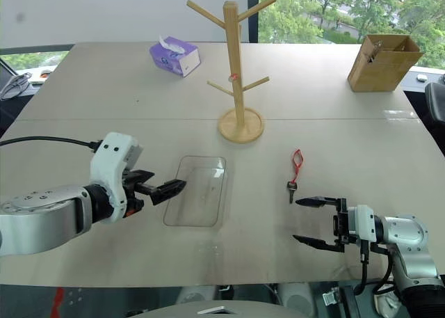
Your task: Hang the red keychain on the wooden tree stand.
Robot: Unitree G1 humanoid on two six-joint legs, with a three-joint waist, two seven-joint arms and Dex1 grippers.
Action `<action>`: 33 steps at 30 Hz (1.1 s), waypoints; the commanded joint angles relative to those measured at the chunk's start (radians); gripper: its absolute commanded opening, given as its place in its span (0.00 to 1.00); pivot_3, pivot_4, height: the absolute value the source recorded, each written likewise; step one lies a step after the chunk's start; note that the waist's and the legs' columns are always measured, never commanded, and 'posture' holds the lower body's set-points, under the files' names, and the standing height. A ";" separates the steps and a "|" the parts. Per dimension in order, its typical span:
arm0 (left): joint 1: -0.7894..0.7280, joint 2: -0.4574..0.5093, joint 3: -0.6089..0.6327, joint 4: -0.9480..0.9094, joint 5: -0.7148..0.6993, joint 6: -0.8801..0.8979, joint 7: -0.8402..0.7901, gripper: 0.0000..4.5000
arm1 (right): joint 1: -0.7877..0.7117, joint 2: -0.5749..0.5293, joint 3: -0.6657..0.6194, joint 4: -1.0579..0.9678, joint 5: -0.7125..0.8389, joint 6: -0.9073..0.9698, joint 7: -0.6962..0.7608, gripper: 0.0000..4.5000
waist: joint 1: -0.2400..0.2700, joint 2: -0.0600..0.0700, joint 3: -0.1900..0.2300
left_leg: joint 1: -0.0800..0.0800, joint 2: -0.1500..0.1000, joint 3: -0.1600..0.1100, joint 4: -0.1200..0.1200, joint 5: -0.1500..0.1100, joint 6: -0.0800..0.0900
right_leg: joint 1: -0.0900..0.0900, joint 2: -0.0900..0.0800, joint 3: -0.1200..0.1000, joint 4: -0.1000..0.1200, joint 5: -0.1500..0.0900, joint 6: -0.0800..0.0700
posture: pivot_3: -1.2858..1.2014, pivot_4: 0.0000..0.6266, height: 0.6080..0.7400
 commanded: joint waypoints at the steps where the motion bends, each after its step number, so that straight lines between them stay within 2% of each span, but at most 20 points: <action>1: -0.023 0.001 -0.050 -0.007 -0.006 -0.043 0.032 1.00 | 0.010 -0.004 -0.027 -0.042 0.007 -0.010 -0.015 0.80 | 0.000 0.000 0.000 | 0.000 0.000 0.000 0.000 0.000 0.000 | 0.000 0.000 0.000 0.000 0.000 0.000 | 0.52 0.24 1.00; 8: -0.110 -0.050 -0.170 0.055 -0.004 -0.023 0.102 1.00 | 0.024 -0.011 -0.034 -0.072 0.005 -0.002 -0.046 0.80 | 0.000 0.000 0.000 | 0.000 0.000 0.000 0.000 0.000 0.000 | 0.000 0.001 0.000 0.000 0.001 0.002 | 0.52 0.24 1.00; 16: -0.149 -0.126 -0.239 0.119 0.137 0.050 0.074 1.00 | 0.013 -0.003 -0.027 -0.081 -0.003 -0.005 -0.074 0.80 | 0.000 0.000 0.000 | 0.000 -0.004 0.000 0.000 0.000 0.000 | 0.000 0.001 -0.002 0.000 0.002 0.004 | 0.52 0.24 1.00; 21: -0.136 -0.171 -0.237 0.135 0.199 0.081 0.054 1.00 | 0.015 -0.005 -0.026 -0.088 -0.003 -0.005 -0.085 0.80 | -0.001 0.000 0.000 | 0.000 -0.004 0.000 0.000 0.000 0.000 | 0.000 0.001 -0.001 0.000 0.002 0.004 | 0.52 0.24 1.00; 25: -0.144 -0.202 -0.227 0.144 0.233 0.093 0.042 0.73 | 0.015 -0.002 -0.026 -0.086 -0.005 -0.008 -0.090 0.82 | 0.000 0.000 0.000 | 0.000 -0.004 0.000 0.000 0.000 0.000 | 0.000 0.001 -0.001 0.000 0.002 0.004 | 0.52 0.24 1.00; 26: -0.146 -0.207 -0.224 0.145 0.236 0.098 0.041 0.59 | 0.016 -0.003 -0.026 -0.087 -0.005 -0.008 -0.091 0.82 | 0.000 0.000 0.000 | 0.000 -0.004 0.000 0.000 0.000 0.000 | 0.000 0.001 -0.001 0.000 0.002 0.004 | 0.52 0.24 1.00; 31: -0.160 -0.228 -0.213 0.152 0.252 0.110 0.037 0.08 | 0.021 -0.004 -0.026 -0.088 -0.005 -0.011 -0.096 0.82 | -0.001 0.000 0.000 | 0.000 -0.003 -0.001 0.000 0.000 0.000 | 0.000 0.001 -0.001 0.000 0.002 0.004 | 0.52 0.24 1.00; 33: -0.161 -0.236 -0.211 0.155 0.254 0.115 0.033 0.08 | 0.023 -0.004 -0.027 -0.089 -0.005 -0.011 -0.098 0.82 | -0.001 0.000 0.000 | 0.000 -0.003 -0.001 0.000 0.000 0.000 | 0.000 0.001 0.000 0.000 0.002 0.004 | 0.52 0.24 1.00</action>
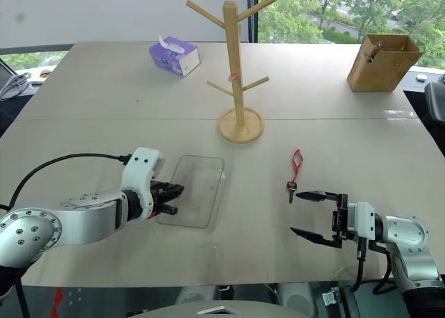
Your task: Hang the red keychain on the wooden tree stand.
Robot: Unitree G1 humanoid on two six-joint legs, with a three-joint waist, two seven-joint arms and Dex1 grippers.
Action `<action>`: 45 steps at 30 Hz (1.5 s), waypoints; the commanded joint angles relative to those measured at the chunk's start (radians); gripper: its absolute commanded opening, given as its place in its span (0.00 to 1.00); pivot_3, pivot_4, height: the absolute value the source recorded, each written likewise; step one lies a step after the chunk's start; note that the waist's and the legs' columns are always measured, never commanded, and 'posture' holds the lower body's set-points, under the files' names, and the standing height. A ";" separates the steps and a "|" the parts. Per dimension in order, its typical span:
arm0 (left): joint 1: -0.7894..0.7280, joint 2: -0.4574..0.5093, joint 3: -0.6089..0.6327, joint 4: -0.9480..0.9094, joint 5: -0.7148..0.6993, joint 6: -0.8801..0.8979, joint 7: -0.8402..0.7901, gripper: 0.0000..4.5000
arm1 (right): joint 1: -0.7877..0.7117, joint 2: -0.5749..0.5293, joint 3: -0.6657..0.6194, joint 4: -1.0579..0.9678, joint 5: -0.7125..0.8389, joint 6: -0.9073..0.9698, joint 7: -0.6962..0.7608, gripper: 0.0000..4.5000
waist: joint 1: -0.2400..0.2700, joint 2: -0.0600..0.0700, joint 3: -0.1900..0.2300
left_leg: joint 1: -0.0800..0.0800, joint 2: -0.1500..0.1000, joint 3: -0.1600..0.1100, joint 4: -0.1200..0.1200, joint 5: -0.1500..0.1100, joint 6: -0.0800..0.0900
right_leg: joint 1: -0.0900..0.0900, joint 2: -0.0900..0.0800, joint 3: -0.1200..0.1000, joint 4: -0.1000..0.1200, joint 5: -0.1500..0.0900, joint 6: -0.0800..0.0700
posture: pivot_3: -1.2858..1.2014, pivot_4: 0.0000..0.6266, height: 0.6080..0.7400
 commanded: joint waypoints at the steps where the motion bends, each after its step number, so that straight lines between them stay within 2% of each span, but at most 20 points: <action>1: -0.013 -0.014 0.033 -0.006 0.008 0.006 -0.008 0.08 | 0.007 -0.003 -0.022 -0.032 0.003 -0.016 -0.004 0.82 | 0.000 0.000 0.000 | 0.000 0.000 0.000 0.000 0.000 0.000 | 0.000 0.000 0.000 0.000 0.000 0.000 | 0.52 0.24 1.00; 6: -0.023 -0.029 0.040 -0.006 0.004 0.013 0.005 0.08 | 0.013 -0.004 -0.025 -0.035 0.003 -0.017 -0.007 0.82 | 0.000 0.000 0.000 | 0.000 0.000 0.000 0.000 0.000 0.000 | 0.000 0.000 0.000 0.000 0.000 0.000 | 0.52 0.24 1.00; 16: -0.075 -0.080 0.125 0.057 0.105 0.002 0.030 0.08 | 0.006 0.001 -0.024 -0.023 -0.004 -0.017 -0.016 0.82 | -0.001 0.000 0.000 | 0.000 0.000 0.000 0.000 0.000 0.000 | 0.000 0.000 0.000 0.000 0.000 0.000 | 0.52 0.24 1.00; 17: -0.073 -0.089 0.137 0.058 0.105 -0.002 0.035 0.04 | 0.003 0.001 -0.024 -0.020 -0.005 -0.018 -0.016 0.82 | -0.001 0.000 0.000 | 0.000 0.000 0.000 0.000 0.000 0.000 | 0.000 0.000 0.000 0.000 0.000 0.000 | 0.52 0.24 1.00; 19: -0.074 -0.105 0.152 0.052 0.103 -0.001 0.036 0.04 | -0.002 0.001 -0.025 -0.018 -0.006 -0.016 -0.016 0.82 | -0.001 0.000 0.000 | 0.000 0.000 0.000 0.000 0.000 0.000 | 0.000 0.000 0.000 0.000 0.000 0.000 | 0.52 0.24 1.00; 35: -0.073 -0.143 0.131 0.059 0.075 0.060 0.082 0.04 | -0.011 0.007 -0.023 -0.020 -0.018 -0.018 -0.035 0.82 | 0.000 0.000 0.000 | 0.000 0.000 -0.001 0.000 0.000 0.000 | 0.000 0.000 0.000 0.000 0.000 0.000 | 0.52 0.24 1.00; 45: -0.062 -0.164 0.136 0.069 0.118 0.087 0.057 0.04 | -0.004 0.010 -0.027 -0.031 -0.020 -0.017 -0.053 0.82 | -0.001 0.000 0.000 | 0.000 0.000 0.000 0.000 0.000 0.000 | 0.000 0.000 0.000 0.000 0.000 0.000 | 0.52 0.24 1.00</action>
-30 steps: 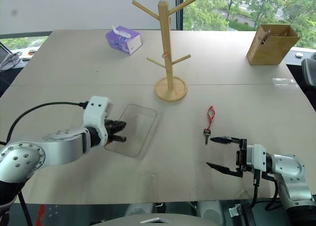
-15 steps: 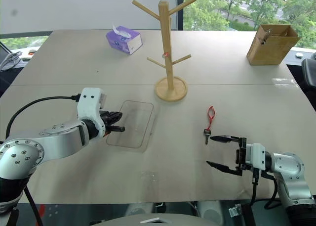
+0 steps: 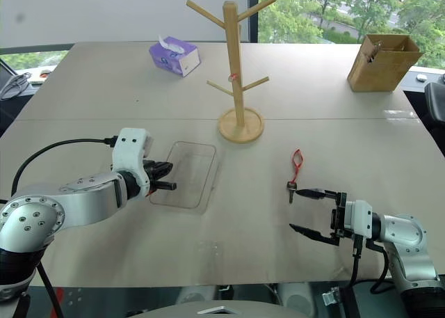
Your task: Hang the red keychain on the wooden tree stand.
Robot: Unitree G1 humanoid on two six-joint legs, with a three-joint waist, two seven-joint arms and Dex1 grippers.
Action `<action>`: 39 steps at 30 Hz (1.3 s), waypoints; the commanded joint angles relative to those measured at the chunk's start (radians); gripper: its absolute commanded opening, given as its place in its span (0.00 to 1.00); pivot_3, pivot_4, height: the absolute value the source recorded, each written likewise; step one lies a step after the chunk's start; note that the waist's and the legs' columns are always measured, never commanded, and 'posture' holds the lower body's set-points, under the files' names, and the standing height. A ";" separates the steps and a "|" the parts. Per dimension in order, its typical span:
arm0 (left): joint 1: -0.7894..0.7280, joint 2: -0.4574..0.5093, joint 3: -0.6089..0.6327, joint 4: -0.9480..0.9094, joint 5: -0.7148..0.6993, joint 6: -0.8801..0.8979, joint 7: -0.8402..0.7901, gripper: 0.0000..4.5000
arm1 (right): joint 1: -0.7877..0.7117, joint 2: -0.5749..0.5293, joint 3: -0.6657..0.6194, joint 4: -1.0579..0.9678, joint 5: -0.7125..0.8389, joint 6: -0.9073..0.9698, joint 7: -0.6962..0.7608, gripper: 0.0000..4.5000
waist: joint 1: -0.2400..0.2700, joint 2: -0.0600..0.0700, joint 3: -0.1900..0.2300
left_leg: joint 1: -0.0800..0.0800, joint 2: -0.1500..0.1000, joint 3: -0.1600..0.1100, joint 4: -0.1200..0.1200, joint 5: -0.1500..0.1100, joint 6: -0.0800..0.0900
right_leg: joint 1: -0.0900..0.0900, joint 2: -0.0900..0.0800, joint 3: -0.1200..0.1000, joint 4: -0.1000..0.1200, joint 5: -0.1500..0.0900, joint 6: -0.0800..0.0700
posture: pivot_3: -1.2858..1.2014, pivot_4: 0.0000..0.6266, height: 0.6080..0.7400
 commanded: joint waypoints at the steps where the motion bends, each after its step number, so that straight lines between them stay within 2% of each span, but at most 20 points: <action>1: 0.010 -0.011 0.020 -0.015 0.019 -0.002 -0.008 0.04 | 0.001 -0.003 -0.028 -0.032 0.009 -0.016 -0.009 0.82 | 0.000 0.000 0.000 | 0.000 0.000 0.000 0.000 0.000 0.000 | 0.000 0.000 0.000 0.000 0.000 0.000 | 0.52 0.24 1.00; 12: 0.001 -0.026 0.045 -0.029 0.032 -0.007 -0.003 0.04 | -0.004 -0.005 -0.031 -0.028 0.011 -0.017 -0.010 0.82 | 0.000 0.000 0.000 | 0.000 0.000 0.000 0.000 0.000 0.000 | 0.000 0.000 0.000 0.000 0.000 0.000 | 0.52 0.24 1.00; 28: -0.144 -0.028 0.047 -0.019 -0.008 -0.011 0.052 0.04 | -0.004 -0.009 -0.033 -0.022 0.012 -0.015 -0.004 0.82 | 0.000 0.000 0.000 | 0.000 0.000 -0.001 0.000 0.000 0.000 | 0.000 0.000 0.000 0.000 0.000 0.000 | 0.52 0.24 1.00; 34: -0.156 -0.027 0.099 0.095 0.108 -0.025 0.016 0.04 | -0.008 -0.008 -0.035 -0.022 0.011 -0.015 -0.009 0.82 | -0.001 0.000 0.000 | 0.000 -0.001 -0.001 0.000 0.000 0.000 | 0.000 0.000 0.000 0.000 0.000 0.000 | 0.52 0.24 1.00; 39: -0.213 -0.094 0.155 0.231 0.294 -0.089 -0.010 0.04 | -0.008 -0.007 -0.037 -0.026 0.009 -0.014 -0.016 0.82 | 0.002 0.000 0.000 | 0.000 -0.001 0.000 0.000 0.000 0.000 | 0.000 0.000 -0.004 0.000 0.000 0.000 | 0.52 0.24 1.00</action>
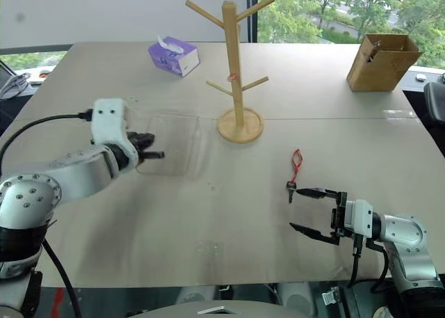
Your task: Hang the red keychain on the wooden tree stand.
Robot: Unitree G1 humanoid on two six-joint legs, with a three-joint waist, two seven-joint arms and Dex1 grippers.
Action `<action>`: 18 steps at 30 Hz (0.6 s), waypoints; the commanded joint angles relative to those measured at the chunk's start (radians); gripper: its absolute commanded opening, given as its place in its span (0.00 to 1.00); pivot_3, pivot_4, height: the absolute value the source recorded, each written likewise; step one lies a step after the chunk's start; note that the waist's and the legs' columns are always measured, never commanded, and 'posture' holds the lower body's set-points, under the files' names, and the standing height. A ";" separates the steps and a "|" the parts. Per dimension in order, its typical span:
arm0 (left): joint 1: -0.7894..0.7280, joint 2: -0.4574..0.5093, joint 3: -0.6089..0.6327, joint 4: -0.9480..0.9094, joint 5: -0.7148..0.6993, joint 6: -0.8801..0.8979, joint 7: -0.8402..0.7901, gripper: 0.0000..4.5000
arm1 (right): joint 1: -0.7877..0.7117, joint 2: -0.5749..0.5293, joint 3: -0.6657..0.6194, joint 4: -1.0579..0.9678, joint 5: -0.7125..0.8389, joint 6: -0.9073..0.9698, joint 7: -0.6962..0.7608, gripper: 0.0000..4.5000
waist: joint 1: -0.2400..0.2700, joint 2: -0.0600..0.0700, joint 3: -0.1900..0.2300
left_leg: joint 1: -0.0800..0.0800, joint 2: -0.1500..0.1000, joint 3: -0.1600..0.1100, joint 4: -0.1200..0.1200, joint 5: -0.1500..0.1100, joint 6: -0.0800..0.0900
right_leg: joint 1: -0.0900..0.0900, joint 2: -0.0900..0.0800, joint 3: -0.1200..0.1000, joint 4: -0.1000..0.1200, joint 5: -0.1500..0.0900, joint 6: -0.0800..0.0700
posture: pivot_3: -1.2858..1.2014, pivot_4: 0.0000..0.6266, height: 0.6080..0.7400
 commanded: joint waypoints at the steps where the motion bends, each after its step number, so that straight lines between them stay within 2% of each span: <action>1: -0.063 -0.052 0.076 0.089 0.163 -0.081 -0.022 0.04 | -0.006 -0.007 -0.036 -0.028 0.008 -0.013 -0.014 0.82 | 0.003 0.000 0.000 | 0.000 0.000 0.000 0.000 0.000 0.000 | 0.000 0.000 0.000 0.000 0.000 0.000 | 0.52 0.24 1.00; 10: -0.164 -0.216 0.258 0.383 0.529 -0.316 -0.049 0.04 | -0.016 -0.007 -0.039 -0.038 0.003 -0.004 -0.038 0.82 | -0.002 -0.001 -0.001 | 0.000 0.000 0.001 0.000 0.000 0.000 | 0.000 0.000 0.000 0.000 0.000 0.000 | 0.52 0.24 1.00; 18: -0.158 -0.313 0.418 0.431 0.685 -0.398 -0.056 0.04 | -0.028 -0.011 -0.043 -0.048 0.006 0.006 -0.053 0.82 | -0.001 -0.003 -0.002 | 0.000 0.000 0.001 0.001 0.000 0.000 | 0.000 -0.001 -0.001 0.000 0.000 0.001 | 0.52 0.24 1.00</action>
